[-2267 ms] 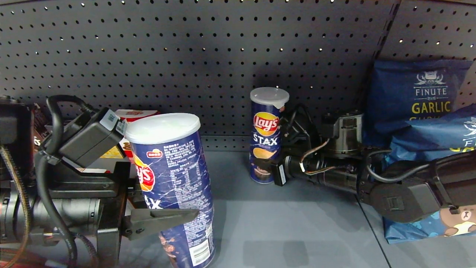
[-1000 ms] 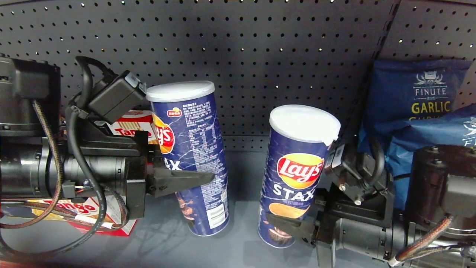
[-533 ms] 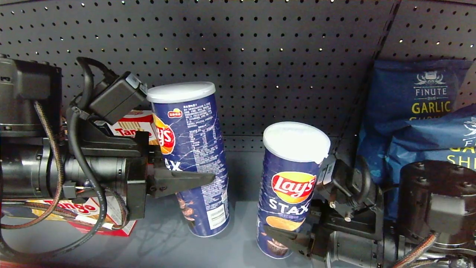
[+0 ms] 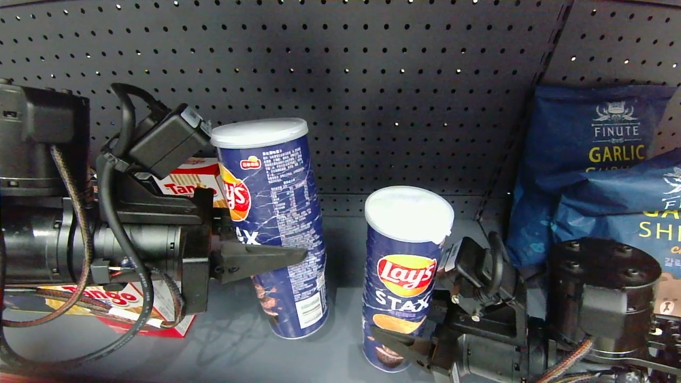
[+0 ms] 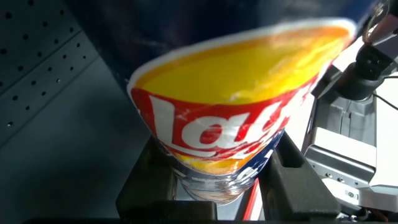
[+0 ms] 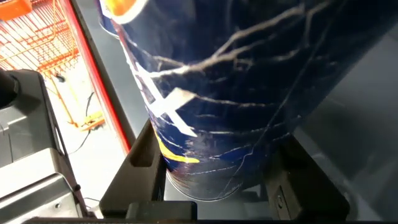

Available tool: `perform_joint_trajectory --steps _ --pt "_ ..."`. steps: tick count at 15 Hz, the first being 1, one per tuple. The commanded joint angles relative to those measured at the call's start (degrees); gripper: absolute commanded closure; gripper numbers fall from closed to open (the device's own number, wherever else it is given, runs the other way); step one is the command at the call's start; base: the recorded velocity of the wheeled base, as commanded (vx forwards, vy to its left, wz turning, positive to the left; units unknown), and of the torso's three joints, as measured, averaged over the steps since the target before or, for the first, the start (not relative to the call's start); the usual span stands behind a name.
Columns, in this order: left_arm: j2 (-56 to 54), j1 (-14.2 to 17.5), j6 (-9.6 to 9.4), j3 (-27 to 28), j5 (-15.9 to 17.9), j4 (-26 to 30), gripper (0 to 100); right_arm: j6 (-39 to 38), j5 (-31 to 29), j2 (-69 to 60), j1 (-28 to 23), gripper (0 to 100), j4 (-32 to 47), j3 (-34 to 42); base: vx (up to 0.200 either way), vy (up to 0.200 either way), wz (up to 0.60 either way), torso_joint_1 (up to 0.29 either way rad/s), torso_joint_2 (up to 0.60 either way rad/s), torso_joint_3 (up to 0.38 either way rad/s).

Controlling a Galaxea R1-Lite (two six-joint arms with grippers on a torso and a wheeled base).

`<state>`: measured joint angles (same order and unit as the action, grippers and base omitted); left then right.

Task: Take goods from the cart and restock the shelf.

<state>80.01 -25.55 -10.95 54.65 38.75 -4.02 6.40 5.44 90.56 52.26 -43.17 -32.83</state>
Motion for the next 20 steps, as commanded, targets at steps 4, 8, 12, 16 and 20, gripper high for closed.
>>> perform_joint_trajectory --steps 4,8,12,16,20 --pt "-0.11 -0.02 -0.04 0.02 0.09 -0.02 100 0.1 0.1 1.72 -0.76 100 -0.34 0.13 0.0 0.0 0.0 0.0 0.0 0.0" --pt "-0.03 -0.02 -0.04 -0.16 0.01 -0.02 100 0.46 0.1 1.46 -1.64 100 -1.48 1.8 0.0 0.0 0.0 0.0 0.0 0.0" --pt "-0.11 -0.11 -0.04 -0.33 0.09 -0.02 100 0.37 0.01 0.14 -1.72 0 -1.57 2.24 0.0 0.0 0.0 0.0 0.0 0.0" --pt "-0.11 -0.11 -0.04 -0.33 0.01 -0.11 100 0.37 0.01 -3.46 -1.72 0 -1.57 6.11 0.0 0.0 0.0 0.0 0.0 0.0" --pt "-0.2 -0.11 -0.04 -0.33 0.01 -0.02 100 0.63 -0.08 -7.6 -3.57 0 -1.48 9.98 0.0 0.0 0.0 0.0 0.0 0.0"
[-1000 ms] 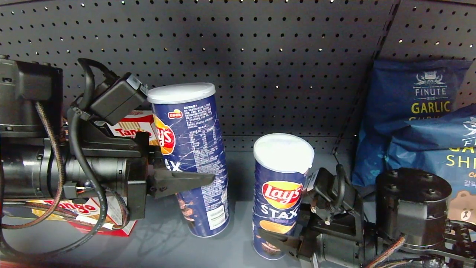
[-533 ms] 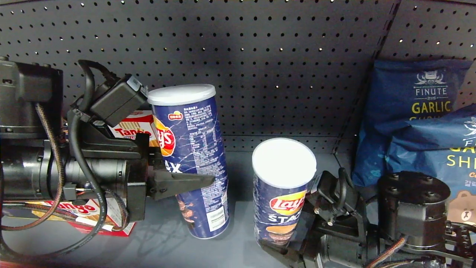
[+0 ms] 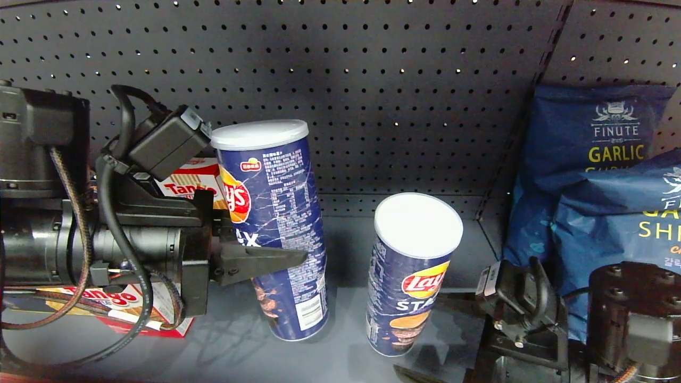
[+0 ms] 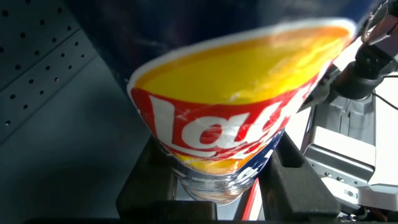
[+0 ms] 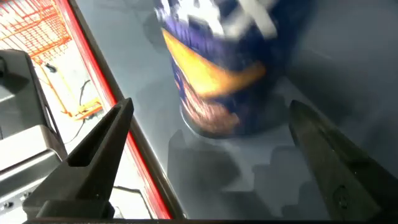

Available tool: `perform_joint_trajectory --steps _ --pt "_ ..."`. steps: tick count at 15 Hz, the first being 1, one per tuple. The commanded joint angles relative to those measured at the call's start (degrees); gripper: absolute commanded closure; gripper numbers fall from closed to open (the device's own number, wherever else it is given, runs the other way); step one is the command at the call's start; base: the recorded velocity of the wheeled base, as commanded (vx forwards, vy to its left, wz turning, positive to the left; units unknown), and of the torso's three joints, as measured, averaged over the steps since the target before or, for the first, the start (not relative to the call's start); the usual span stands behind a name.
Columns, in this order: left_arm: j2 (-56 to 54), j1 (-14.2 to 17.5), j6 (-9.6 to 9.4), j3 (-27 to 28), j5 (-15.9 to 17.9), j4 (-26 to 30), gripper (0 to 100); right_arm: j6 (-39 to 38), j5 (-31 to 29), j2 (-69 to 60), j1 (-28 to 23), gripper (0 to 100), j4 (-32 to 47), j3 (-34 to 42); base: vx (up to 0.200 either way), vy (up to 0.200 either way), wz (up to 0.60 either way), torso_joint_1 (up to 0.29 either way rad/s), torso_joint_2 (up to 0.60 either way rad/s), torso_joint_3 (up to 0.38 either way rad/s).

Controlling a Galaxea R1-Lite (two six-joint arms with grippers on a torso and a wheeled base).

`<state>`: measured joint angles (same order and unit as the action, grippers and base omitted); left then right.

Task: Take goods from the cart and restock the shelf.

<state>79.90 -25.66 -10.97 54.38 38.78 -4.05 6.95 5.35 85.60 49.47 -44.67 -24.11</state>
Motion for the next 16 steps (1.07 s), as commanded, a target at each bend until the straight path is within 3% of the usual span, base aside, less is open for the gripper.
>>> perform_joint_trajectory --steps 1,7,16 --pt "-0.09 0.0 -0.01 -0.07 -0.02 0.0 100 0.08 0.1 -3.07 -1.83 0 -0.07 1.79 0.0 0.0 0.0 0.0 0.0 0.0" --pt "0.0 0.09 -0.01 0.02 -0.02 -0.08 100 -0.01 0.54 -1.75 -1.66 0 -0.07 0.03 0.0 0.0 0.0 0.0 0.0 0.0" --pt "-0.09 0.09 0.07 -0.07 -0.02 -0.08 100 -0.01 1.33 -2.55 3.53 0 -1.56 1.79 0.0 0.0 0.0 0.0 0.0 0.0"
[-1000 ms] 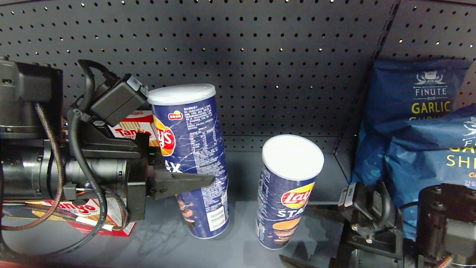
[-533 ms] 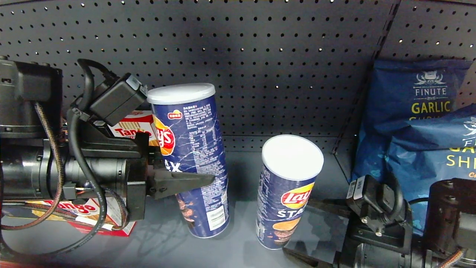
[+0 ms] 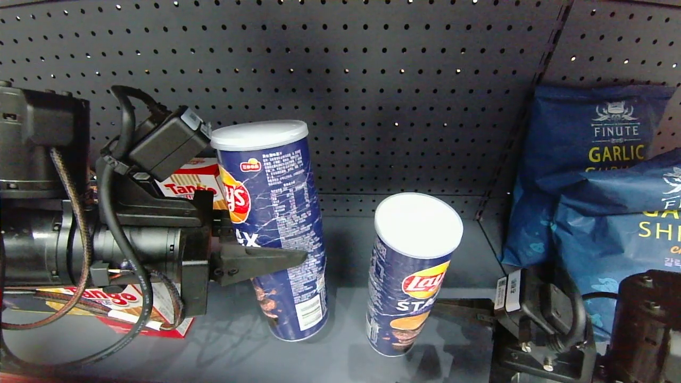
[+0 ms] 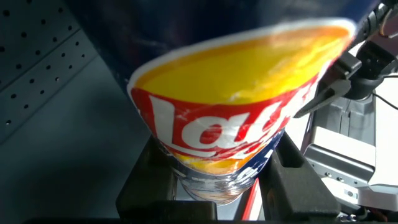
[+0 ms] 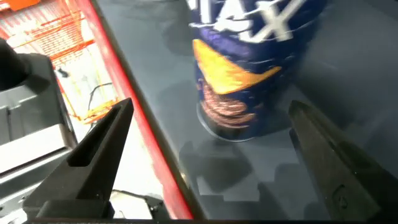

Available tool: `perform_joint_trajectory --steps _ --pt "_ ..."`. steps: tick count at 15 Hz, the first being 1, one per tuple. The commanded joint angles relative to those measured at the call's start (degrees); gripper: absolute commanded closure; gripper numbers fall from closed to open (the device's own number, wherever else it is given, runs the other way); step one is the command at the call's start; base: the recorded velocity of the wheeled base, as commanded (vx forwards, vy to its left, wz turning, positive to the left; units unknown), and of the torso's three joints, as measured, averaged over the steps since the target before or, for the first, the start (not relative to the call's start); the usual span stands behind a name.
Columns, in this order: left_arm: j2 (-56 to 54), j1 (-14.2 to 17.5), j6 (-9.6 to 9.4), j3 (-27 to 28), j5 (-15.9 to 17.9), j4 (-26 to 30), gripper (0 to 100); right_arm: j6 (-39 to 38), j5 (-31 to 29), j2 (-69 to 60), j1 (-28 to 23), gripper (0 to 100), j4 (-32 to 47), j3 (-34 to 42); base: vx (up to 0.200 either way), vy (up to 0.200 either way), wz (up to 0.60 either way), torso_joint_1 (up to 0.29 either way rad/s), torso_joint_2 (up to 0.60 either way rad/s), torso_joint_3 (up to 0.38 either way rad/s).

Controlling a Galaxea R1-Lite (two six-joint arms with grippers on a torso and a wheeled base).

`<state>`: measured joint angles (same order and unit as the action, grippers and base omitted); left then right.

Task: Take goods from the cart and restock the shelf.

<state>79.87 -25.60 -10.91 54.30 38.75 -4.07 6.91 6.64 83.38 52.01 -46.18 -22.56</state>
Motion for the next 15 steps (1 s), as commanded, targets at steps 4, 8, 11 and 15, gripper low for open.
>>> perform_joint_trajectory --steps 4,8,11,15 --pt "-0.07 0.02 0.01 0.02 0.01 0.03 100 0.03 0.3 -0.85 2.49 0 -0.14 1.38 0.0 0.0 0.0 0.0 0.0 0.0" --pt "-0.07 0.02 0.01 0.02 0.01 -0.06 100 0.03 0.48 -0.85 3.45 0 -0.23 1.56 0.0 0.0 0.0 0.0 0.0 0.0" --pt "-0.07 0.02 0.01 0.02 -0.08 0.03 100 0.12 0.56 -0.94 4.51 0 -0.23 1.56 0.0 0.0 0.0 0.0 0.0 0.0" --pt "-0.07 0.02 0.01 0.02 -0.08 -0.06 100 0.12 0.74 -0.85 5.21 0 -0.23 1.65 0.0 0.0 0.0 0.0 0.0 0.0"
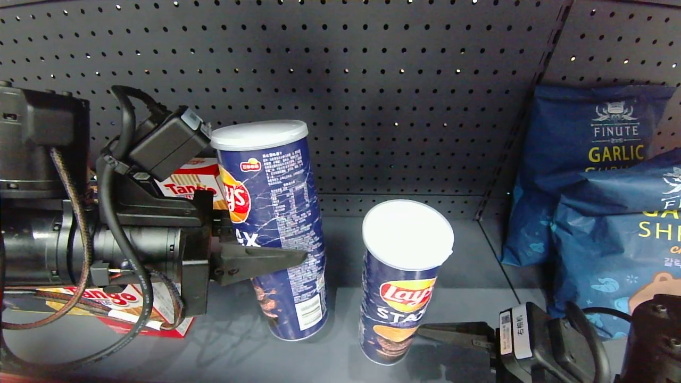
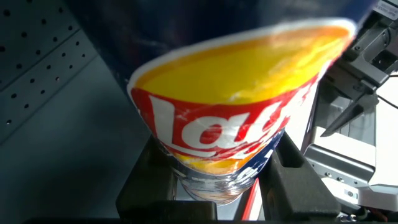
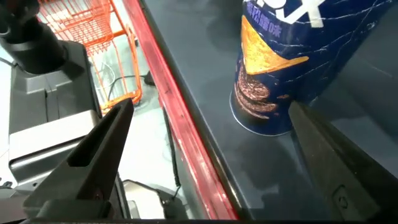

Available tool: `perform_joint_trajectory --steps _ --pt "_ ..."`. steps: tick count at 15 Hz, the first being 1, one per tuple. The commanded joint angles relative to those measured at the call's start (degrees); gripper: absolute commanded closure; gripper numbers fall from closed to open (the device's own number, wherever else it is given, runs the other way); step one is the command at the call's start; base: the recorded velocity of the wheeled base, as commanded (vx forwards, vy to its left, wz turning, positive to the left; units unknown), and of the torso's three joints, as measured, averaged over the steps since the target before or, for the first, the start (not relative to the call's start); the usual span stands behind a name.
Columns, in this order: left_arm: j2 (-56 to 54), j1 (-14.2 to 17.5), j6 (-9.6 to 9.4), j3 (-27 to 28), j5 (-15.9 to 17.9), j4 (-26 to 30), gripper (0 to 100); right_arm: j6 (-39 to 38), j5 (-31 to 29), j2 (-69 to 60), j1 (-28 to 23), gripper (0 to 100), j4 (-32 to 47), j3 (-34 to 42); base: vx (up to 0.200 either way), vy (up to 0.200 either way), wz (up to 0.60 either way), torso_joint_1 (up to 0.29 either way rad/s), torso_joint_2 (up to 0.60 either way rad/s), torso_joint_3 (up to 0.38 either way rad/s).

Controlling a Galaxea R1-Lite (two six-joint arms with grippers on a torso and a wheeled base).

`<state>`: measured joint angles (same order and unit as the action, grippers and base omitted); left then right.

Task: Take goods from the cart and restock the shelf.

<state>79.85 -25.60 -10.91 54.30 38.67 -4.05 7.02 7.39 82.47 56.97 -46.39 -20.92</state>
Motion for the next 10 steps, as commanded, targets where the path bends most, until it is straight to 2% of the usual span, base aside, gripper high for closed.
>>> perform_joint_trajectory --steps 1,10 --pt "-0.04 0.02 0.01 -0.07 0.0 0.0 100 0.01 0.0 -0.03 0.51 0 -0.02 0.09 0.0 0.0 0.0 0.0 0.0 0.0" --pt "-0.04 0.02 0.01 -0.07 0.0 -0.08 100 0.1 -0.09 -4.6 -0.1 0 -0.02 1.5 0.0 0.0 0.0 0.0 0.0 0.0"
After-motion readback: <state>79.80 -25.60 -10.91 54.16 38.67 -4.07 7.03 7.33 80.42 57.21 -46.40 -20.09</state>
